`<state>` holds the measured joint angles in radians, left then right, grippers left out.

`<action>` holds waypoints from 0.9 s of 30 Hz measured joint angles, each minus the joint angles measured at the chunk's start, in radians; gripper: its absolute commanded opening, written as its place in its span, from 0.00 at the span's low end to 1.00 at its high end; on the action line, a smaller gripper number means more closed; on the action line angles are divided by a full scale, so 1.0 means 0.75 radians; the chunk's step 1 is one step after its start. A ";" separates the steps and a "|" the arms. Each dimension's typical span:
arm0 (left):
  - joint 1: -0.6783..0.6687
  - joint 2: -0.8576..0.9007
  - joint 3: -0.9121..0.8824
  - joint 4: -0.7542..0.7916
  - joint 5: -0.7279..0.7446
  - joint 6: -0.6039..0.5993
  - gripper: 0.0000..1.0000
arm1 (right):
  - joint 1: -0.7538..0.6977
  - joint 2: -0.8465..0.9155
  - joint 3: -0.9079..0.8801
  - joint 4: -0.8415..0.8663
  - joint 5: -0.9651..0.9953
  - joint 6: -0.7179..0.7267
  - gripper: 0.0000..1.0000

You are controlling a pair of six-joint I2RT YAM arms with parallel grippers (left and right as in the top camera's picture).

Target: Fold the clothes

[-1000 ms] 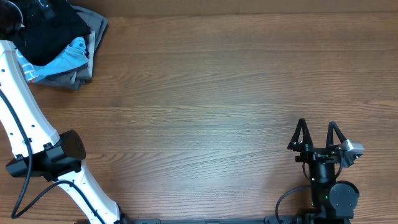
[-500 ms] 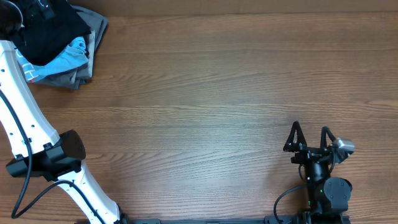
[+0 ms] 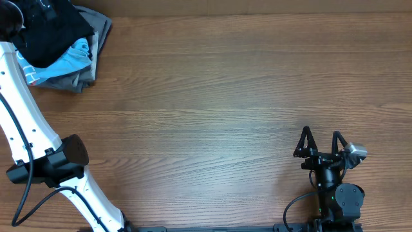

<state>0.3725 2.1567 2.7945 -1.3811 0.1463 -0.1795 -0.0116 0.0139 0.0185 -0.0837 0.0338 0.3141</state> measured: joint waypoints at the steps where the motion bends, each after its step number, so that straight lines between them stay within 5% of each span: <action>1: 0.000 0.000 0.000 -0.001 0.000 0.000 1.00 | 0.000 0.000 0.000 0.000 0.000 0.000 1.00; 16: -0.048 -0.039 -0.081 -0.004 -0.001 0.000 1.00 | 0.000 0.000 0.000 -0.001 0.000 0.000 1.00; 27: -0.215 -0.721 -0.987 -0.028 -0.009 0.006 1.00 | 0.001 0.000 0.000 -0.002 -0.001 0.000 1.00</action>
<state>0.2115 1.6161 2.0541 -1.4021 0.1394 -0.1749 -0.0113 0.0139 0.0185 -0.0849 0.0334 0.3141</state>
